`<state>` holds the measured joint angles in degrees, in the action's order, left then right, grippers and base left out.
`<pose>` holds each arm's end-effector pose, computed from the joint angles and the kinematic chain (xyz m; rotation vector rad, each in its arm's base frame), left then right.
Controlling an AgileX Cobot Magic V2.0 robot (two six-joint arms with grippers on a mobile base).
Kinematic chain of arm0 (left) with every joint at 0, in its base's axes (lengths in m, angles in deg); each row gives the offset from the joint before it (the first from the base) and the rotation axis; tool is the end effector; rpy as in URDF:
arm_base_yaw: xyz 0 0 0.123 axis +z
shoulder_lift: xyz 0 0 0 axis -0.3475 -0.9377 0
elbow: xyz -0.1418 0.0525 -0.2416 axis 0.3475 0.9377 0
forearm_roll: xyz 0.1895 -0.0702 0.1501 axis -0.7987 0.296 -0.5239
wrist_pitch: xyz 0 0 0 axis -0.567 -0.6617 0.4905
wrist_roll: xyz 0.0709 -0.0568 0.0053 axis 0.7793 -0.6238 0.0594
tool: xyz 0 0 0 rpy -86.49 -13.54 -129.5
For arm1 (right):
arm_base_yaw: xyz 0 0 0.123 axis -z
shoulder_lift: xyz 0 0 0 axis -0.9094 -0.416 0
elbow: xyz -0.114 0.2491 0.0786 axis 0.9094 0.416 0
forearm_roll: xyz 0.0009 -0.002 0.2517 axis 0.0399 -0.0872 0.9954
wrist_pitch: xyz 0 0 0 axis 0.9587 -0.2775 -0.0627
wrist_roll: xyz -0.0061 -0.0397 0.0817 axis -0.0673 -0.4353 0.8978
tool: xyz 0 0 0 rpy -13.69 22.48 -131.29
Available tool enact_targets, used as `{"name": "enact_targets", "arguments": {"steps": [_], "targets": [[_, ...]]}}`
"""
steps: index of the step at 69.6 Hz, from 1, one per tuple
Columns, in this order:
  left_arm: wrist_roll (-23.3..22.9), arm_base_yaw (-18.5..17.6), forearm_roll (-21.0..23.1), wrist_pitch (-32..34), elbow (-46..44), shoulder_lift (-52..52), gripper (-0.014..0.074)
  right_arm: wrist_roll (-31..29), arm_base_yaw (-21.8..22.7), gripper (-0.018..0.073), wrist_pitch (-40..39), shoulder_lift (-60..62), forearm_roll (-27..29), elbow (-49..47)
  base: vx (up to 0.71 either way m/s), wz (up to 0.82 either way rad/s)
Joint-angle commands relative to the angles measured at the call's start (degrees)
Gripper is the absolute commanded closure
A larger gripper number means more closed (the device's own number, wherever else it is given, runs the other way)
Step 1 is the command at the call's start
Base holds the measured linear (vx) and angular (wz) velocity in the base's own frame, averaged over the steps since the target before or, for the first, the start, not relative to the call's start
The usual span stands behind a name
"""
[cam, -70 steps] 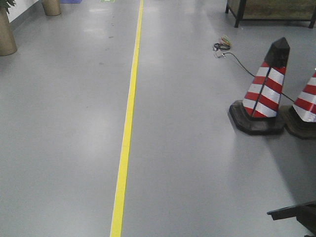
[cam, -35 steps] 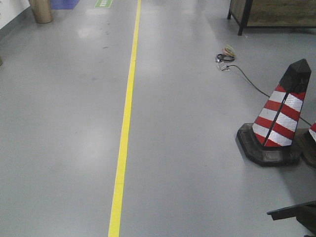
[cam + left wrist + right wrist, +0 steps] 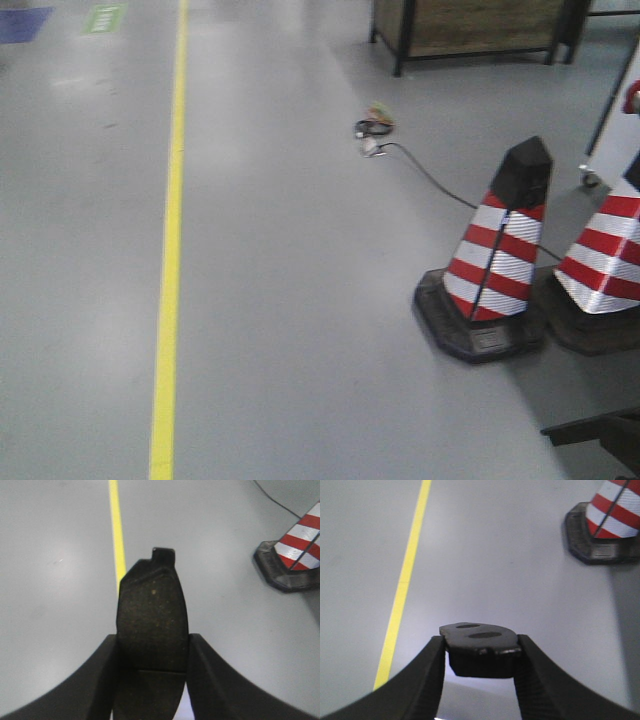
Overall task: Move and align brake pads A on conveyor
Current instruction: 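Drive up to the dark grey conveyor belt with both pads held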
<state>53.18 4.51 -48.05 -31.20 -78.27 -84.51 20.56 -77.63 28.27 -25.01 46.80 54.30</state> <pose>0.0359 0.0088 0.3223 -0.0984 2.2224 -0.0714 0.0935 0.0276 0.2907 -0.2323 2.3467 0.2215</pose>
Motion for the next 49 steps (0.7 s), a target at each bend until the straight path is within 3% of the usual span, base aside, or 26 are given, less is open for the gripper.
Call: {"name": "enact_targets", "arguments": {"steps": [1, 49], "targets": [[-0.47, 0.03, -0.92, 4.47, -1.48, -0.76, 0.0602, -0.6, 0.09, 0.0571, -3.99, -0.13, -0.1, -1.68, 0.43, -0.53], [-0.47, 0.03, -0.92, 4.47, -1.48, -0.76, 0.0602, -0.6, 0.09, 0.0571, -3.99, -0.13, -0.1, -1.68, 0.42, -0.62]]}}
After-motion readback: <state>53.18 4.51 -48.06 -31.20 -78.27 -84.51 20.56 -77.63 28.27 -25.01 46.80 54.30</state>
